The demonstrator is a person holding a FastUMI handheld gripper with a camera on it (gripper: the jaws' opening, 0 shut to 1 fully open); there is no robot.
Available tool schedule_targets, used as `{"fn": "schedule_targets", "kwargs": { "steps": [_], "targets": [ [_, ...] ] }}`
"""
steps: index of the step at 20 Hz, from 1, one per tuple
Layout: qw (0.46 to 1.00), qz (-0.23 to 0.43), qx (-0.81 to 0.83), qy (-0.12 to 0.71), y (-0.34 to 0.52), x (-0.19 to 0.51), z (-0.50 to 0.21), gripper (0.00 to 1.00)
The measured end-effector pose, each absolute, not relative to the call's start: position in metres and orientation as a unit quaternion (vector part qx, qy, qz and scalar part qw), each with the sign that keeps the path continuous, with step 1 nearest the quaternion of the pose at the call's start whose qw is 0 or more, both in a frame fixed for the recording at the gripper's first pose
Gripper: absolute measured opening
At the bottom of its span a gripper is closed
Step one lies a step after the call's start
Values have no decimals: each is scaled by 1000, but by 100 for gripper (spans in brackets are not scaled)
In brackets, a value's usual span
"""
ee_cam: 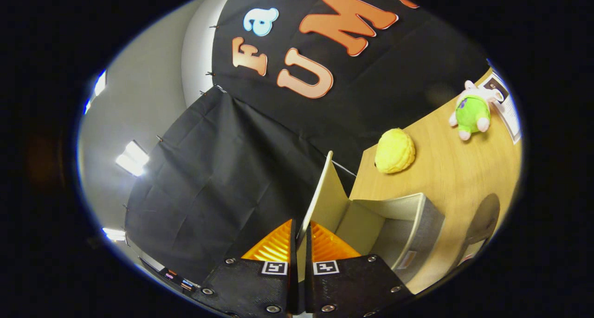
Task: Open the storage box then place both shoes into the box .Put the left shoe in first, then the right shoe, with the right side of both shoes facing outward in a uniform manner.
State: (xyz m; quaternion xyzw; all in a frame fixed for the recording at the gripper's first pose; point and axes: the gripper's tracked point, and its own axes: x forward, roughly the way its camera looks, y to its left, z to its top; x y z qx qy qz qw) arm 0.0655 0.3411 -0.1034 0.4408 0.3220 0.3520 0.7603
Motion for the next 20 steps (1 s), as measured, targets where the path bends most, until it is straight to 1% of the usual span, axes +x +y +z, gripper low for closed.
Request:
{"fn": "schedule_targets", "kwargs": {
  "steps": [3, 7, 9, 12, 14, 16, 18, 19, 20],
  "targets": [
    [753, 361, 453, 312, 373, 66, -87, 6],
    [735, 350, 489, 312, 415, 72, -84, 6],
    [747, 338, 463, 336, 441, 71, -105, 6],
    [731, 365, 465, 342, 477, 59, -106, 11],
    [746, 358, 450, 335, 479, 57, -113, 19],
    [752, 365, 433, 338, 490, 54, -119, 37],
    [736, 388, 422, 360, 498, 43, -124, 56],
    [733, 396, 408, 373, 503, 41, -130, 62],
    [738, 401, 391, 377, 502, 37, -138, 64]
  ]
}}
